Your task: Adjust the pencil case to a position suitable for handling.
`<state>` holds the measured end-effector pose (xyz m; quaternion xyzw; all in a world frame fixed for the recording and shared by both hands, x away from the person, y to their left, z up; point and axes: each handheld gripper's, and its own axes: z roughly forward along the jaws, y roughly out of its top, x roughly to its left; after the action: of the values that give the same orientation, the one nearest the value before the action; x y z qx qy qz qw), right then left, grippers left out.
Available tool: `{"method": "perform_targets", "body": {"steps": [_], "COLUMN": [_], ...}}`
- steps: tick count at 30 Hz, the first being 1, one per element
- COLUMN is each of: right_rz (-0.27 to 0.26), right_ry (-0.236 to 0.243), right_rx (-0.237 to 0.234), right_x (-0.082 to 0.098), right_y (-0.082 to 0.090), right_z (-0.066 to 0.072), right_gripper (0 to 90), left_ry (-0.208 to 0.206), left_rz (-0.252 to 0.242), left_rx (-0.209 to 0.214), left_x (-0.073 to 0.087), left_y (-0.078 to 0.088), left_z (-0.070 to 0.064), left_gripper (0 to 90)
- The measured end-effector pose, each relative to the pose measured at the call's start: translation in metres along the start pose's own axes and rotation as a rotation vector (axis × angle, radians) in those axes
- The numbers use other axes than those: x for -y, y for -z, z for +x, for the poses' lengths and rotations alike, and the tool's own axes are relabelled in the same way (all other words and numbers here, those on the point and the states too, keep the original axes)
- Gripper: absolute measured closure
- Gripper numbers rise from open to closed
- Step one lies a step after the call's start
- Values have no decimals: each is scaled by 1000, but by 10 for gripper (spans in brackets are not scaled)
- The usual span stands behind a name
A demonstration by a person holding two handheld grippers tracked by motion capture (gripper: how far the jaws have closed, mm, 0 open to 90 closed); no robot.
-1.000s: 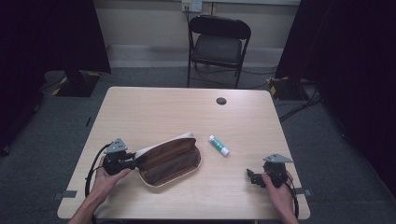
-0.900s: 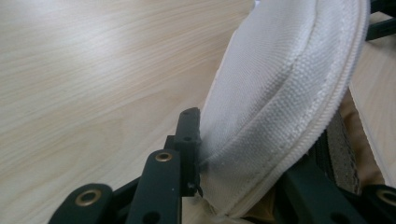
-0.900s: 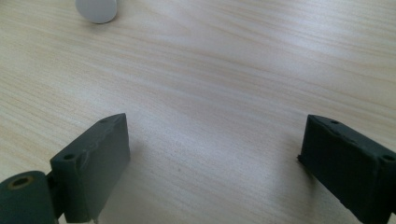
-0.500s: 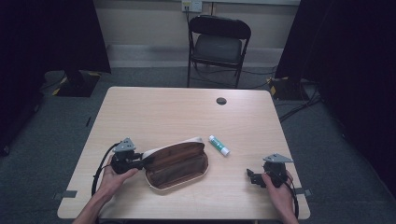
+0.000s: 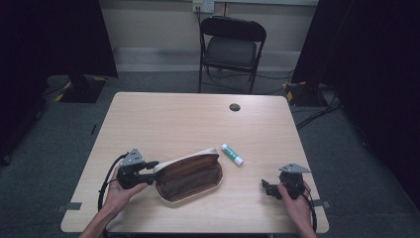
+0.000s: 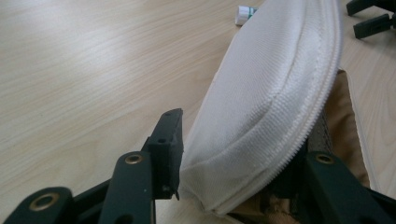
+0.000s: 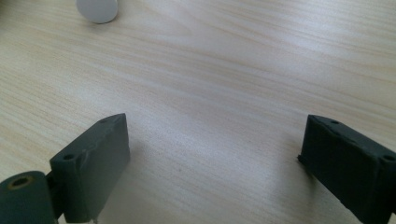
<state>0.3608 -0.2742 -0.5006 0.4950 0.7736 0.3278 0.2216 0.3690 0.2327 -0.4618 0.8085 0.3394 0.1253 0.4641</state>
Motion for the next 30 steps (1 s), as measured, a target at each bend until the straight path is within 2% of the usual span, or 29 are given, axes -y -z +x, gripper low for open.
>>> {"method": "perform_targets", "body": {"steps": [2, 4, 6, 13, 17, 21, 25, 30], "right_rz": [0, 0, 0, -1, 0, 0, 0, 0], "right_ry": [-1, -1, -1, 0, -2, -3, -3, -2], "right_rx": [0, 0, 0, 0, -1, -3, -3, -2], "right_x": [0, 0, 0, 0, 0, -1, -1, -1], "right_y": [0, 0, 0, 0, 0, -1, -1, -1], "right_z": [0, 0, 0, 0, 0, 0, 0, 0], "right_gripper": [71, 71, 71, 71, 71, 65, 65, 64], "left_ry": [2, 9, 9, 29, 40, 35, 38, 46], "left_rz": [-5, -13, -10, 9, 39, 40, 23, 16], "left_rx": [16, 24, 17, 14, 9, 4, 18, 42], "left_x": [0, -1, -2, 0, 2, 2, 1, 1], "left_y": [-1, -3, -2, 2, 5, 13, 21, 24], "left_z": [0, 0, 0, 0, -3, -6, -5, -5], "left_gripper": [625, 630, 587, 342, 240, 196, 167, 180]}}
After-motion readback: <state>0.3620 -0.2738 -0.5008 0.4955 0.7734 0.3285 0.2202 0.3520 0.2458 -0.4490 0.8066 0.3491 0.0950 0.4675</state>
